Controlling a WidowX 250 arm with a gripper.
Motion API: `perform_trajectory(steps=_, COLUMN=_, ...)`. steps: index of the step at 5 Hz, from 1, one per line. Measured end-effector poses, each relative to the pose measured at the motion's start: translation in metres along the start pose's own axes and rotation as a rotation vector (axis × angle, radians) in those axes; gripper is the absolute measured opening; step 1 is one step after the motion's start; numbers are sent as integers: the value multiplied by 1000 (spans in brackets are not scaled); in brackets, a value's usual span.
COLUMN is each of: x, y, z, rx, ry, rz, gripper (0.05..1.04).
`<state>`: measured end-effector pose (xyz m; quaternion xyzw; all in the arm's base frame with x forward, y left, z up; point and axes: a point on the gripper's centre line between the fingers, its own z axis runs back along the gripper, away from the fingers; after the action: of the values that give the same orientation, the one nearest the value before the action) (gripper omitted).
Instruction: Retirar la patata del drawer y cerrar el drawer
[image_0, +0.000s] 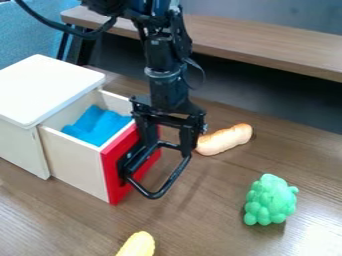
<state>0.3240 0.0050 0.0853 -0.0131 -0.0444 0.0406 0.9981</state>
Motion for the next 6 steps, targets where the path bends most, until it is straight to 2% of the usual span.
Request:
perform_trajectory(steps=1, x=-2, y=8, z=-2, rx=52, ry=14, rz=-1, gripper=999)
perform_trajectory(steps=5, x=-22, y=55, z=-6, rx=163, ry=113, rz=-33, gripper=999)
perform_trajectory(steps=6, x=-21, y=63, z=-6, rx=199, ry=104, rz=-34, gripper=999)
